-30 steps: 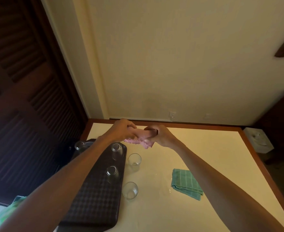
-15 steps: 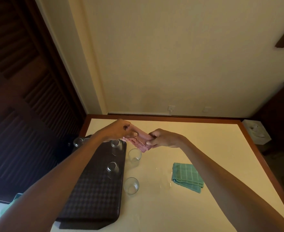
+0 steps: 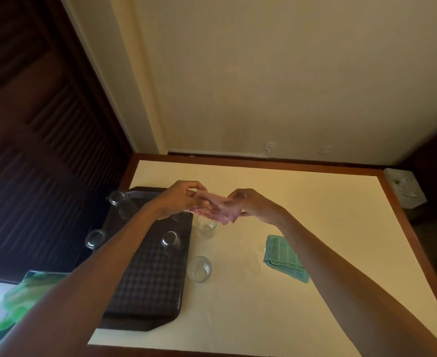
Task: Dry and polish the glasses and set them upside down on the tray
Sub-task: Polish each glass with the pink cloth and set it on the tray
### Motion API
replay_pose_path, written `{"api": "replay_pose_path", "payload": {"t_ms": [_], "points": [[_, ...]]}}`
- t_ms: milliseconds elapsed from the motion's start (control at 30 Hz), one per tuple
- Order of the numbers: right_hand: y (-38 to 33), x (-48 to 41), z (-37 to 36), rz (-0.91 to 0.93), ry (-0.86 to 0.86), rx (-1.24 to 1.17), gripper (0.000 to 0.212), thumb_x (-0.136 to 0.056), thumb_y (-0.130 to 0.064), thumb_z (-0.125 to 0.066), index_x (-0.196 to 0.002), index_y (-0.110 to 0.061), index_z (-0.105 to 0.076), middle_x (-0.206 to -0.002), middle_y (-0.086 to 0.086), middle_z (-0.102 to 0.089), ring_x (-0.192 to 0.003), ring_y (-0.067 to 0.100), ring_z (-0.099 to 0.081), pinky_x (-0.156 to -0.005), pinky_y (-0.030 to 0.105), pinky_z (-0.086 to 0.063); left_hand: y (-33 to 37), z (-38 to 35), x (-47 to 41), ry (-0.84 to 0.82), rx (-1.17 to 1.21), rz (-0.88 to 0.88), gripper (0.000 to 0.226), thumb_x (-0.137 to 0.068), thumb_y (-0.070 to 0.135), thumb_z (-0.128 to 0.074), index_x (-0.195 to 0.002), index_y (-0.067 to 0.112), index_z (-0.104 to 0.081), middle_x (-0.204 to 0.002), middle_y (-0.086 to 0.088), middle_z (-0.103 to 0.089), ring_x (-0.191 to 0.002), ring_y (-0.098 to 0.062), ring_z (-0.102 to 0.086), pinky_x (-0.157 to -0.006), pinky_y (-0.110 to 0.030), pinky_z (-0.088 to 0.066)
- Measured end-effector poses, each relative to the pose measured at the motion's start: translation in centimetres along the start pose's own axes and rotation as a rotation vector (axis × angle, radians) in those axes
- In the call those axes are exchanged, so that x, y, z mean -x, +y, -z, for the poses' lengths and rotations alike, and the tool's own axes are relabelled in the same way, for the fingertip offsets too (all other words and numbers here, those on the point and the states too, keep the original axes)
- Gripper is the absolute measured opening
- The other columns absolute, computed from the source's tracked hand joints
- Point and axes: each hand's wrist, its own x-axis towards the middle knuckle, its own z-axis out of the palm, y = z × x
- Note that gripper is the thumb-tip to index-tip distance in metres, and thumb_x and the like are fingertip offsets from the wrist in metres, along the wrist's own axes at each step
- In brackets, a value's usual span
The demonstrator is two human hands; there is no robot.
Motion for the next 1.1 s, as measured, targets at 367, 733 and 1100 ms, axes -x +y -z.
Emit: {"api": "replay_pose_path", "payload": {"t_ms": [367,733,1100], "points": [[2.6,-2.2,-0.3,-0.040,-0.166,0.184,0.023,-0.095,-0.024,-0.065,-0.117,-0.016,-0.062,-0.109,0.006,-0.070,-0.097,0.021,-0.066,-0.080,0.031,-0.052,-1.7,-0.1,-1.3,0.039,-0.032,0.039,0.043,-0.088,0.011,-0.079,-0.127,0.023,-0.067,-0.115,-0.001,-0.074,-0.108,-0.013,-0.071,-0.088,-0.030,-0.060],[6.4,-3.4,0.5,-0.186,0.089,-0.050,0.050,-0.085,-0.057,-0.060,-0.113,-0.018,-0.070,-0.113,0.008,-0.072,-0.091,0.022,-0.067,-0.085,0.039,-0.052,-8.8,-8.6,-3.4,0.178,-0.501,0.269,0.110,-0.064,0.027,-0.098,-0.150,0.007,-0.032,-0.151,-0.018,-0.043,-0.138,-0.035,-0.045,-0.111,-0.045,-0.042],[2.5,-1.0,-0.6,0.002,-0.028,0.068,0.053,-0.091,-0.067,-0.051,-0.097,-0.020,-0.074,-0.079,0.017,-0.071,-0.050,0.022,-0.061,-0.036,0.024,-0.042,-5.7,-6.1,-1.2,0.372,-0.341,0.008,0.078,-0.064,0.027,-0.096,-0.130,0.018,-0.056,-0.126,0.000,-0.051,-0.102,-0.004,-0.055,-0.090,-0.023,-0.048]]}}
